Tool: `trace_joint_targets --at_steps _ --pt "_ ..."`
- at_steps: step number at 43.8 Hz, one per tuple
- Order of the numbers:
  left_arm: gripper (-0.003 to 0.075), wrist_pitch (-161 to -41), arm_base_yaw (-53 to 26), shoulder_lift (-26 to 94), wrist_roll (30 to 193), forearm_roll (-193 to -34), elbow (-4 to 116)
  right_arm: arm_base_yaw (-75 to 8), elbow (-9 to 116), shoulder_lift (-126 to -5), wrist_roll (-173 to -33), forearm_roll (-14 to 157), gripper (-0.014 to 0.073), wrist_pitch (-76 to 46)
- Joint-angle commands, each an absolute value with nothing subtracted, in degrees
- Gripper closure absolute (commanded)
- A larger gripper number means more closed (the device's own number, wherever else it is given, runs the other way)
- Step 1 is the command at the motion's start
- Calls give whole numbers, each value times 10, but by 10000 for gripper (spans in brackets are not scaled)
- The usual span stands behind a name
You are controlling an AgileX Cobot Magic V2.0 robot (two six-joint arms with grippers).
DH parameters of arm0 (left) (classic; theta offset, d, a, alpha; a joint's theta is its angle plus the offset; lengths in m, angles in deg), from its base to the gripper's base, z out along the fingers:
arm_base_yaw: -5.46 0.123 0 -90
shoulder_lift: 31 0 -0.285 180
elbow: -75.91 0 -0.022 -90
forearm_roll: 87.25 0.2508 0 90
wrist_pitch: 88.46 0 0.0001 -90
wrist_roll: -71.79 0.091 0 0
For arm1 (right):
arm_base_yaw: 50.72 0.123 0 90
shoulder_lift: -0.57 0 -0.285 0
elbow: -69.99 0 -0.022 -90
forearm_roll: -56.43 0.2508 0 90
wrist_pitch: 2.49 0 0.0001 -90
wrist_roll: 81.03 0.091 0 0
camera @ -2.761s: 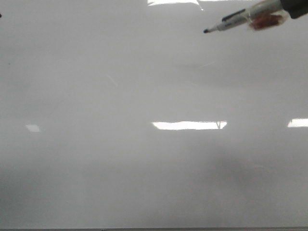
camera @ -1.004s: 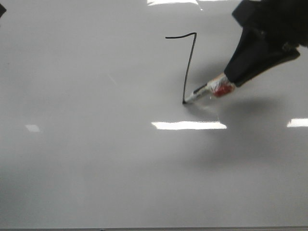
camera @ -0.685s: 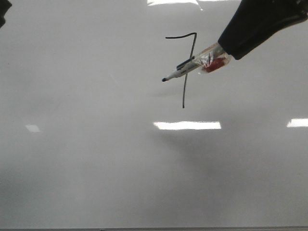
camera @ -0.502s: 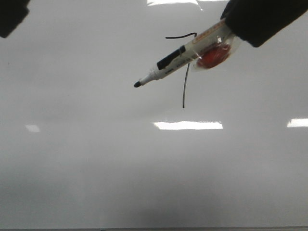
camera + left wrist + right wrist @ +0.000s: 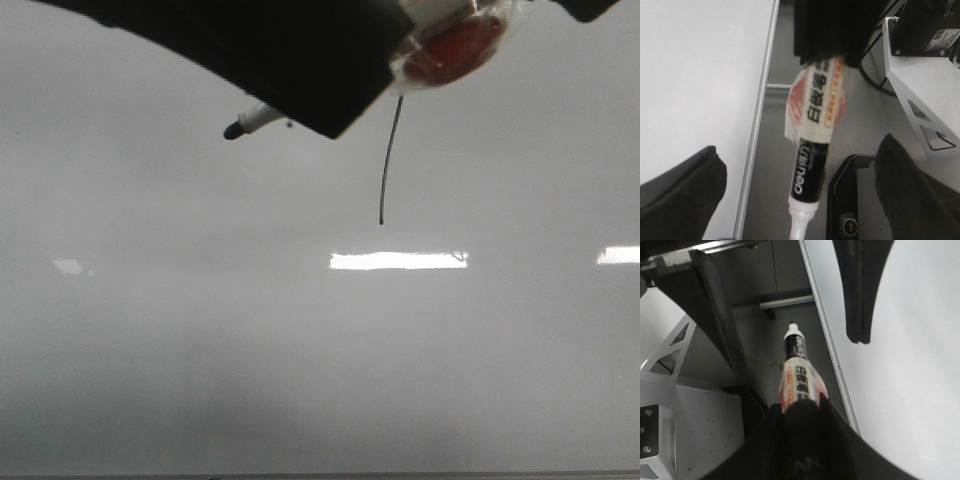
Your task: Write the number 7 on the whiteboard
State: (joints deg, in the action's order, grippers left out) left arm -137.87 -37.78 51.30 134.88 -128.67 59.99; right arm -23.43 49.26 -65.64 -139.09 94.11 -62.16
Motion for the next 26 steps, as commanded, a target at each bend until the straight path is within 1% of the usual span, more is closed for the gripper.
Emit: trace_joint_targets --at_steps 1,4,7,17,23,26 --pt "154 -1367 -382 516 1365 -1339 623 -233 509 -648 -1397 971 662 -606" --pt "197 -1370 -382 522 1365 -1339 623 -233 509 -648 -1397 971 662 -606" --pt "267 -1371 -382 523 1365 -1339 623 -233 509 -648 -1397 971 662 -606" --pt "555 -1371 -382 523 1365 -1339 623 -233 509 -648 -1397 971 662 -605" --pt "678 -1371 -382 523 1365 -1339 623 -233 509 -648 -1397 971 659 -601" --pt "725 -1371 -382 523 1365 -1339 623 -233 509 -648 -1397 971 627 -599"
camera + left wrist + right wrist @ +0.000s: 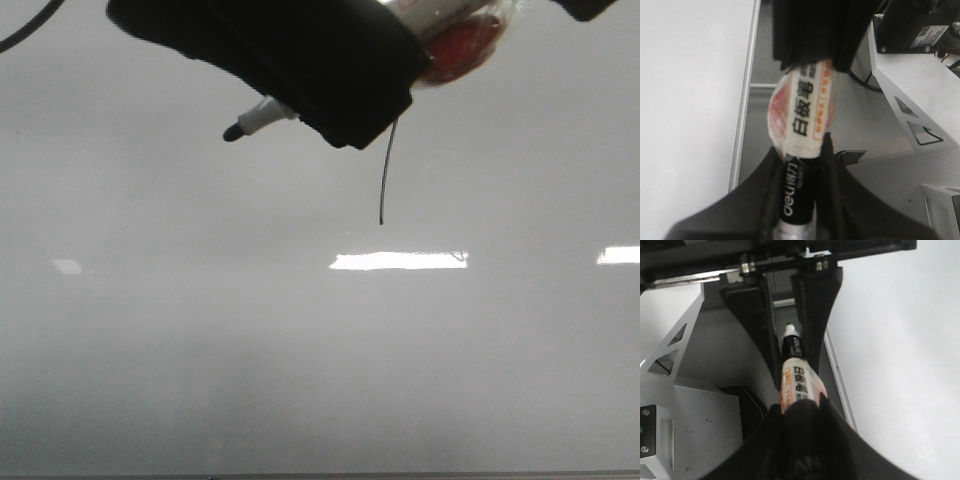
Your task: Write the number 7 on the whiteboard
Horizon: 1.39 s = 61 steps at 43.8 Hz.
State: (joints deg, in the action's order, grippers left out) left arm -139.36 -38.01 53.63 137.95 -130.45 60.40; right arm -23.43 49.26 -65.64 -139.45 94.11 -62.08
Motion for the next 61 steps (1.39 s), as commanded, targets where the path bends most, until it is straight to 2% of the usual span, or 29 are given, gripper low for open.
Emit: trace_joint_targets --at_steps 1,3,10,13,23,35,42,48,53,61 --pt "742 -1371 -382 523 1365 -1339 623 -233 509 -648 -1397 971 594 -599" --pt "741 -1371 -382 523 1365 -1339 623 -233 509 -648 -1397 971 522 -599" --pt "741 -1371 -378 523 1363 -1329 623 -238 509 -648 -1384 968 126 -590" --pt "741 -1371 -372 523 1343 -1300 624 -254 509 -640 -1354 945 40 -578" --pt "741 -1370 -319 515 1106 -1080 628 -343 509 -608 -1207 831 34 -563" --pt "741 -1370 -188 514 830 -836 628 -383 509 -608 -1197 825 34 -587" --pt "741 -1336 -73 514 778 -830 620 -383 509 -608 -1197 825 34 -588" --pt "741 -1230 10 514 751 -897 587 -383 509 -608 -1197 825 34 -586" --pt "741 -1130 34 514 751 -955 546 -383 509 -608 -1197 825 34 -586" --pt "741 -1019 34 514 751 -955 507 -383 509 -608 -1197 825 34 -586"
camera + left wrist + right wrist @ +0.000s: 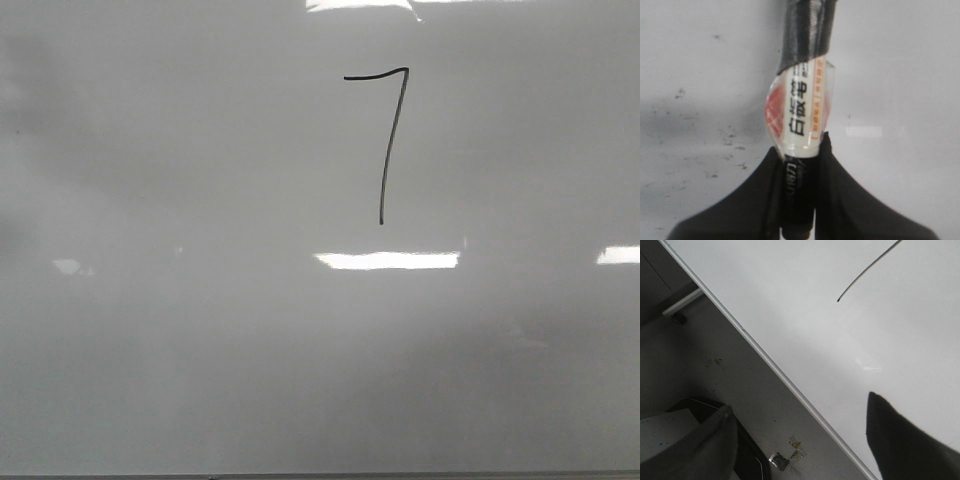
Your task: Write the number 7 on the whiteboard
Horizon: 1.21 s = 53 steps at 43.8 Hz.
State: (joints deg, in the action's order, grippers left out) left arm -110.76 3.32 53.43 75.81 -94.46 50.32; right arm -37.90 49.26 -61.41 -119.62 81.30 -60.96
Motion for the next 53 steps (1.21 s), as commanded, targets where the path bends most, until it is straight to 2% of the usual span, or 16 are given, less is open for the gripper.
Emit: trace_joint_targets --at_steps 1,18,20,29,32,38,53 --pt "741 -1012 34 514 751 -955 505 -383 509 -608 -1197 825 34 -586" --pt "725 -982 34 573 751 -955 505 -383 509 -608 -1197 825 34 -586" --pt "691 -982 34 579 751 -955 505 -383 509 -608 -1197 825 34 -586" --pt "386 -983 34 596 751 -954 505 -383 509 -608 -1197 825 34 -586" --pt "349 -988 34 596 751 -951 508 -383 509 -608 -1197 825 34 -586" --pt "351 -1020 34 587 751 -916 521 -383 509 -604 -1178 815 34 -585" --pt "352 -1195 34 490 751 -872 599 -383 542 -541 -842 632 34 -610"
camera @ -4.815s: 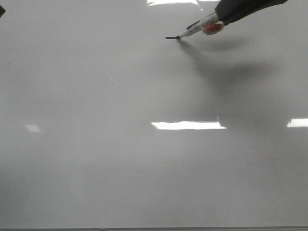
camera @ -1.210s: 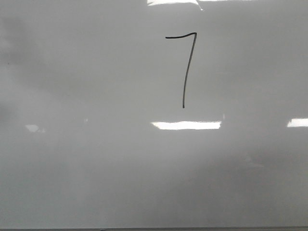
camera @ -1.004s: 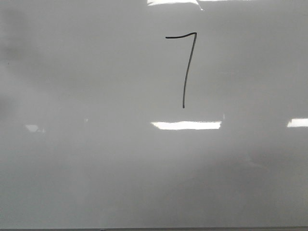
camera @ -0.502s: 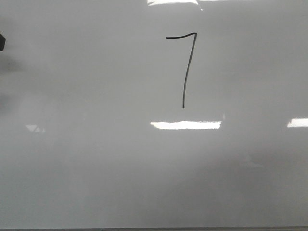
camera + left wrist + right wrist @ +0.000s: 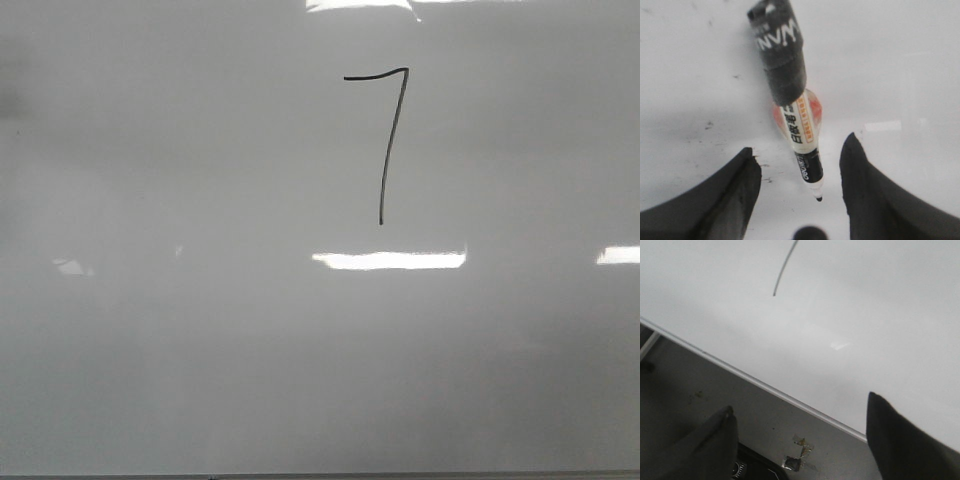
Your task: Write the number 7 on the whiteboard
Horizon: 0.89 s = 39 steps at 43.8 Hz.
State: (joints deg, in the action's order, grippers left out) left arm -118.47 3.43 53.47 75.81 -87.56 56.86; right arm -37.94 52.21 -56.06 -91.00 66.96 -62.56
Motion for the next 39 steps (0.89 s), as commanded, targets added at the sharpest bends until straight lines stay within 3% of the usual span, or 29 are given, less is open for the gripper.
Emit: trace_joint_targets --at_steps 1,7,21,39 --pt "352 -1203 33 482 751 -872 600 -383 541 -535 -830 626 34 -611" --pt "352 -1239 12 424 752 -872 600 -383 532 -502 -810 605 34 -617" --pt "352 -1352 -134 285 776 -854 597 -383 500 -444 -801 580 34 -666" --pt "352 -1316 -140 113 701 -853 471 -383 437 -387 -786 557 34 -634"
